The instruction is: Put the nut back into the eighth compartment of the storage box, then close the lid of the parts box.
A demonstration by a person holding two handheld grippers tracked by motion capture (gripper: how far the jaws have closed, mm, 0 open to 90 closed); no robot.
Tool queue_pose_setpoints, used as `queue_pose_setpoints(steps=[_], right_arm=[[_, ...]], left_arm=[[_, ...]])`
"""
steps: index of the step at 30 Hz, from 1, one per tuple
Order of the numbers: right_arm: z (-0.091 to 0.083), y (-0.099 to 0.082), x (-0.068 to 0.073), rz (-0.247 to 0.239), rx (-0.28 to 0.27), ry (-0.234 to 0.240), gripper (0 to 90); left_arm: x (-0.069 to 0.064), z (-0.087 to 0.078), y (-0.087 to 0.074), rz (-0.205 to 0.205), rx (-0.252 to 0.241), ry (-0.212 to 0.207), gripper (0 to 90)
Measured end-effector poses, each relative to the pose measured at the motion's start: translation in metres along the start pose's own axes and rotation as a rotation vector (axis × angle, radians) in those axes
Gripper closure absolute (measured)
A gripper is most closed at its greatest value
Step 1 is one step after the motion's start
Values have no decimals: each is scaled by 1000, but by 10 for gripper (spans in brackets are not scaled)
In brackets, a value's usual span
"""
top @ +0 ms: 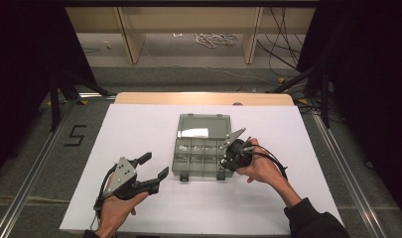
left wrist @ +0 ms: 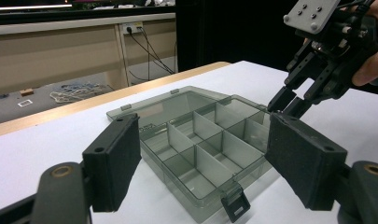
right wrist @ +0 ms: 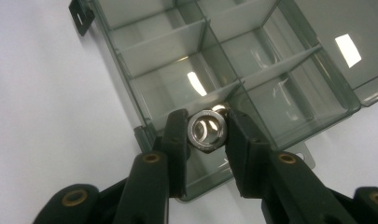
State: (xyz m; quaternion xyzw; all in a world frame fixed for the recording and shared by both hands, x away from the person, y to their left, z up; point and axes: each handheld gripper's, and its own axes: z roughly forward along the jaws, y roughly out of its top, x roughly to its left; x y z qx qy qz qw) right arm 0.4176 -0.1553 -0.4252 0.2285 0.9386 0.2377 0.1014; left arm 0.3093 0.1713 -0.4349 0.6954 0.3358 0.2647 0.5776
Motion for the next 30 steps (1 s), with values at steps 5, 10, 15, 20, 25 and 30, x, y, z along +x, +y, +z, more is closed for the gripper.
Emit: queue_pose_setpoints(steps=[5, 10, 15, 20, 25, 30], right_arm=[[5, -2, 0, -6, 11, 6, 701], [5, -3, -1, 21, -3, 16, 597], [-7, -5, -9, 92, -91, 1, 456], [-15, -8, -19, 176, -204, -31, 308], [-13, -7, -21, 187, -220, -34, 263], [-13, -9, -21, 202, -250, -61, 257]], left_arm=[[0, 1, 0, -6, 1, 2, 254], [1, 1, 0, -4, 4, 1, 253], [2, 2, 0, -15, -2, 3, 253], [0, 5, 0, -10, 2, -5, 253], [-1, 6, -1, -6, 7, -12, 253], [0, 6, -1, -6, 9, -6, 253]])
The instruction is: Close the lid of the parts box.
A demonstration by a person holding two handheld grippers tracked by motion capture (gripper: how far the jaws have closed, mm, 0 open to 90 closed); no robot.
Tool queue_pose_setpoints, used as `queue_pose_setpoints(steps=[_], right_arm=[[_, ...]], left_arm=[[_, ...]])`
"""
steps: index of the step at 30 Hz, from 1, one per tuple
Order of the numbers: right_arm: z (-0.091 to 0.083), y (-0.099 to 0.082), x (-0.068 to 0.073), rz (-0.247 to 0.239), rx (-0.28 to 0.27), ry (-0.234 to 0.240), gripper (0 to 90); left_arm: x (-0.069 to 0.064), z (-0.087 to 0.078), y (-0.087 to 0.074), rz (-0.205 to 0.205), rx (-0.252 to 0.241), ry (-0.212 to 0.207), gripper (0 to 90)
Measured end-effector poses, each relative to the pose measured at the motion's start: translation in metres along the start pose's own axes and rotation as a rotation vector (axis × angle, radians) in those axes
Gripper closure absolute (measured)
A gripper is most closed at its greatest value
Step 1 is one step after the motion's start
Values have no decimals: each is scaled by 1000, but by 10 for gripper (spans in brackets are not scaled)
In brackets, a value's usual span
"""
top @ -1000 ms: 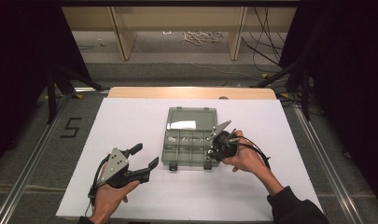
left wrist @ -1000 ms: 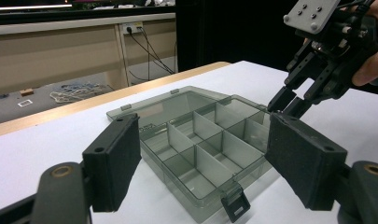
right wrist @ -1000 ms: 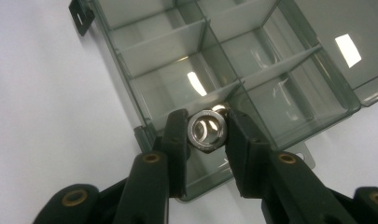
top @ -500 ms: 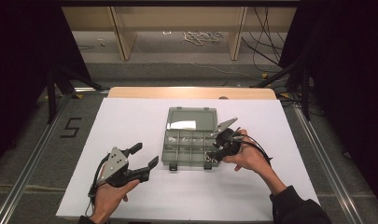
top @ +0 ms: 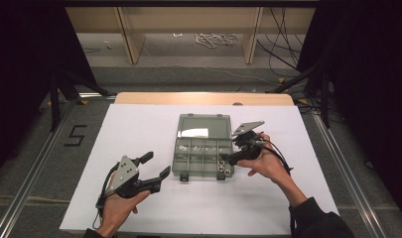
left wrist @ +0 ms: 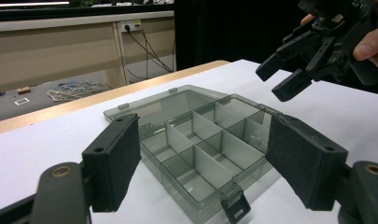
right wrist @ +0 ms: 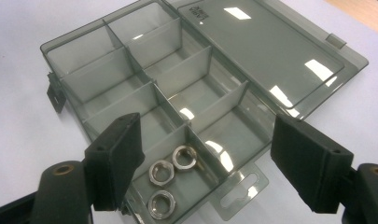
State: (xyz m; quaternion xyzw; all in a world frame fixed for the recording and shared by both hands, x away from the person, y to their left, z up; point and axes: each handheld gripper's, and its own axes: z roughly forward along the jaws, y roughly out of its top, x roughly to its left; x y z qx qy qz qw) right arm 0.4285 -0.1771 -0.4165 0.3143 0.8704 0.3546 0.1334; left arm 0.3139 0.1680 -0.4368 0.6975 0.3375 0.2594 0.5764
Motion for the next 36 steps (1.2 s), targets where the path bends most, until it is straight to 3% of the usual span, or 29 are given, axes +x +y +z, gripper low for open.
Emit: queue_pose_setpoints(steps=[1, 2, 4, 6, 7, 12, 17, 19, 24, 28, 32, 36], right_arm=[[-2, 1, -1, 8, 11, 6, 257], [-1, 0, -2, 14, -20, -2, 256], [-2, 0, -4, 34, -32, -5, 249], [-5, 0, -7, 50, -15, -2, 244], [-3, -1, -8, 60, -49, -16, 244], [-5, -2, -17, 94, -66, -5, 246], [-2, -4, -29, 128, -95, 6, 249], [-4, -5, -33, 177, -82, 35, 250], [0, -8, -50, 245, -113, 57, 258], [1, -5, -60, 270, -101, 29, 261], [6, 0, -68, 297, -85, 28, 265], [13, 5, -77, 313, -77, 21, 266]], left_arm=[[0, 1, 0, 2, 2, 0, 253], [0, 1, -1, 4, 3, -1, 253], [1, 2, -1, 3, 9, -1, 252], [1, 2, -2, 5, 14, 2, 252], [1, 2, -2, 8, 14, 3, 252], [2, 4, -2, 7, 11, 7, 257], [5, 8, -3, -29, 10, -4, 274], [6, 10, -4, -39, 16, -8, 275], [7, 17, -4, -41, 37, -17, 291], [9, 25, -5, -40, 66, -13, 297], [11, 35, -7, -60, 105, -11, 307], [13, 44, -8, -52, 135, -12, 323]])
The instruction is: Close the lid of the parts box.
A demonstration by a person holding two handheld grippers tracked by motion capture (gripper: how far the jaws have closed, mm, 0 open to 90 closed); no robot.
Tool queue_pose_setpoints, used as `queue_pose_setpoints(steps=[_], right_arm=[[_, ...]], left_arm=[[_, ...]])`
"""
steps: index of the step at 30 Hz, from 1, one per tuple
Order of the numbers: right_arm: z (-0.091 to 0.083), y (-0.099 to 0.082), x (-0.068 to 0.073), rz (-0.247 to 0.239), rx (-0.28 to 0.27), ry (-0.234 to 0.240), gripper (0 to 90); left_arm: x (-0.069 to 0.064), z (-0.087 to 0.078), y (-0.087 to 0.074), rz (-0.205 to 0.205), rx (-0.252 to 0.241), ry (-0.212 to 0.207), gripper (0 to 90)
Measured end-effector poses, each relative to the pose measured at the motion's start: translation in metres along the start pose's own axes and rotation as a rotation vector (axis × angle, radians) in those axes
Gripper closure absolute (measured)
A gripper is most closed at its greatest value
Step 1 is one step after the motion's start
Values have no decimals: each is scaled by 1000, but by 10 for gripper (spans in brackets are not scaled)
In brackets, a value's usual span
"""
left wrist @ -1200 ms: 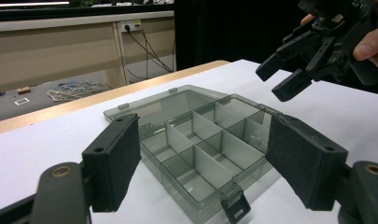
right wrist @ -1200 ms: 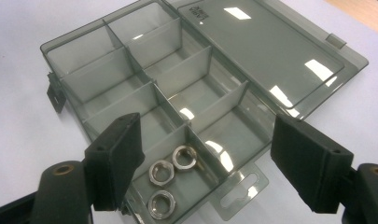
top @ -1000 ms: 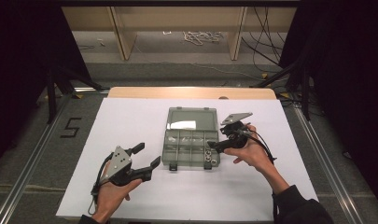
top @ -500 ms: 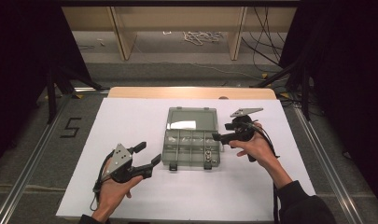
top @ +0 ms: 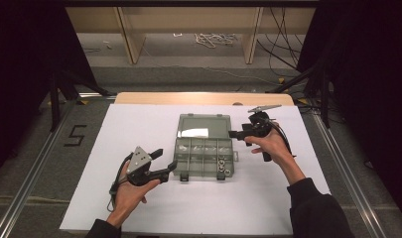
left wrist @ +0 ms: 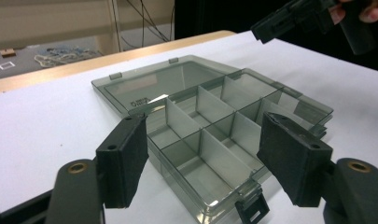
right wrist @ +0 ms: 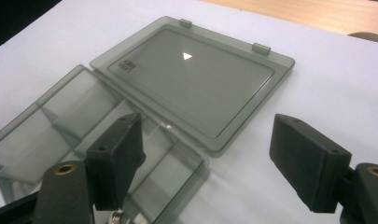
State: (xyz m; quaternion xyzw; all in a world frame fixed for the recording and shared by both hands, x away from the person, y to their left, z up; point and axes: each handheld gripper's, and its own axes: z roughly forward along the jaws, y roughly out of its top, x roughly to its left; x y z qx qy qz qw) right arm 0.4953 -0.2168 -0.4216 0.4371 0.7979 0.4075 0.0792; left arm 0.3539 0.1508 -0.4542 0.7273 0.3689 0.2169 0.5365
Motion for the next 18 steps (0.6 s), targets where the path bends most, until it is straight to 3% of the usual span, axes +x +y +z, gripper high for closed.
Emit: queue_pose_setpoints(steps=[8, 16, 18], right_arm=[[13, 6, -4, 7, 45, -18, 254], [26, 10, -9, 29, 43, -25, 258], [28, 12, -9, 33, 46, -25, 261]], left_arm=[[2, 12, 1, -24, 58, 3, 359], [6, 21, -1, -34, 127, 3, 401], [5, 23, -2, -58, 139, 8, 417]])
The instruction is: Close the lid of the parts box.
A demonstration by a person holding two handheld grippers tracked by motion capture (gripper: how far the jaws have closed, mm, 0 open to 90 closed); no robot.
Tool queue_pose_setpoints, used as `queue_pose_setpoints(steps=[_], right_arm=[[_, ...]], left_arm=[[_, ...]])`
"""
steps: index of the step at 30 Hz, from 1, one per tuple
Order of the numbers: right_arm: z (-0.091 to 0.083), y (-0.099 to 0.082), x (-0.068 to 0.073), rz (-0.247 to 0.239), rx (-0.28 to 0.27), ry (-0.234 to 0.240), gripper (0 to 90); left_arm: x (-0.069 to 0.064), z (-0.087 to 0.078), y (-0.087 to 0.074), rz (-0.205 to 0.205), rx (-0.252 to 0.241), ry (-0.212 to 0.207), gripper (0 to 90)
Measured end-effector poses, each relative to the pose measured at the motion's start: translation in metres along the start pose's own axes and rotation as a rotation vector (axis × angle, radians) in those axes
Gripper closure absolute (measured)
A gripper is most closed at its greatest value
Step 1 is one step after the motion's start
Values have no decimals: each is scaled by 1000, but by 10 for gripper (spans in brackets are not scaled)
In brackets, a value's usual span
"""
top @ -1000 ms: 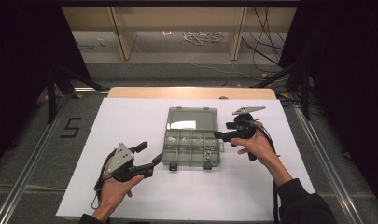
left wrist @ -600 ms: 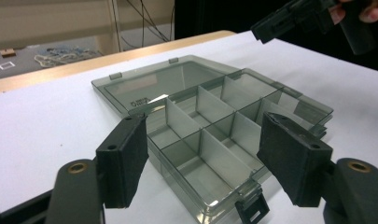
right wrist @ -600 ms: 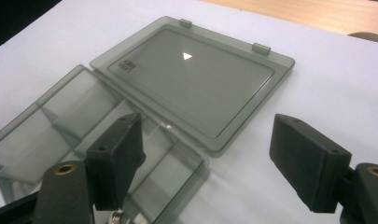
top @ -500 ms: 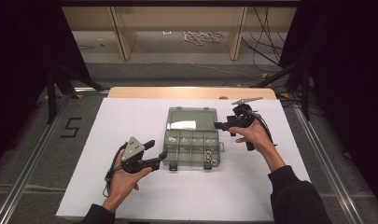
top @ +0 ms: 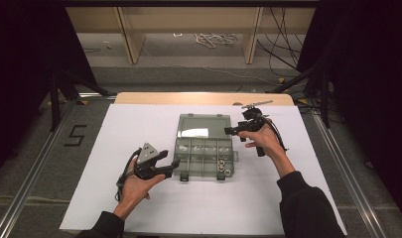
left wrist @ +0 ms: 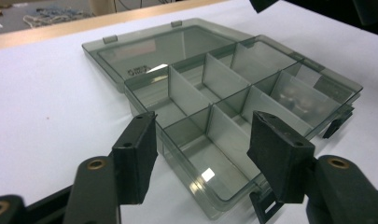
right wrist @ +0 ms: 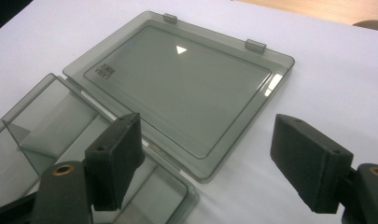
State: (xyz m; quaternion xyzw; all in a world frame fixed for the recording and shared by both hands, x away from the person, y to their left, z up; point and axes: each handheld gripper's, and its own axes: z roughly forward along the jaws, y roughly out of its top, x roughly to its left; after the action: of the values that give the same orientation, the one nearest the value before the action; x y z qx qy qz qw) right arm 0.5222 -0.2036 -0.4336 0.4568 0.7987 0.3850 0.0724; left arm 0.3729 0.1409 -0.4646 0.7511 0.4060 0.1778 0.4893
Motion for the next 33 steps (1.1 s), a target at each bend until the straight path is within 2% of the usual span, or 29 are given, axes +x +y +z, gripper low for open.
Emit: queue_pose_setpoints(steps=[5, 9, 10, 12, 14, 16, 18, 20, 21, 22, 23, 24, 25, 26, 29, 30, 31, 33], right_arm=[[6, 4, 0, -1, 12, -10, 263], [12, 5, -3, 5, 21, -10, 274], [12, 6, -4, 15, 37, -11, 291], [15, 6, -4, 24, 44, -13, 294], [18, 6, -5, 36, 53, -16, 289], [22, 6, -6, 47, 42, -13, 283], [25, 6, -7, 48, 62, -31, 274], [29, 6, -7, 58, 52, -33, 272], [30, 6, -8, 59, 65, -35, 272], [32, 6, -8, 56, 82, -40, 272], [33, 6, -6, 94, 81, -32, 272], [35, 6, -7, 78, 86, -35, 272], [36, 5, -6, 89, 86, -38, 272], [38, 5, -7, 77, 94, -39, 272], [42, 3, -6, 94, 110, -41, 273], [43, 3, -8, 74, 108, -31, 277], [43, 3, -8, 86, 114, -29, 279], [44, 2, -9, 94, 109, -35, 285]], left_arm=[[2, 6, -1, 18, 51, -2, 469], [2, 10, -1, 1, 76, -8, 505], [3, 9, 0, 23, 106, -5, 510], [4, 10, 0, 42, 122, -7, 528], [4, 11, 1, 30, 133, -7, 548], [4, 12, 2, 35, 143, -3, 557], [4, 14, 2, 39, 161, -3, 571], [3, 16, 1, 42, 170, 4, 585], [4, 17, 1, 44, 184, -3, 596], [4, 18, 0, 43, 180, 1, 606], [4, 19, 0, 43, 178, 4, 612], [5, 19, 0, 45, 187, -4, 623], [5, 19, 0, 44, 191, -5, 639], [6, 20, 0, 49, 194, -1, 654], [8, 20, 0, 31, 201, -6, 673], [8, 20, 0, 29, 203, -7, 676], [8, 20, 0, 37, 201, -9, 679], [8, 21, 1, 26, 205, -10, 687]])
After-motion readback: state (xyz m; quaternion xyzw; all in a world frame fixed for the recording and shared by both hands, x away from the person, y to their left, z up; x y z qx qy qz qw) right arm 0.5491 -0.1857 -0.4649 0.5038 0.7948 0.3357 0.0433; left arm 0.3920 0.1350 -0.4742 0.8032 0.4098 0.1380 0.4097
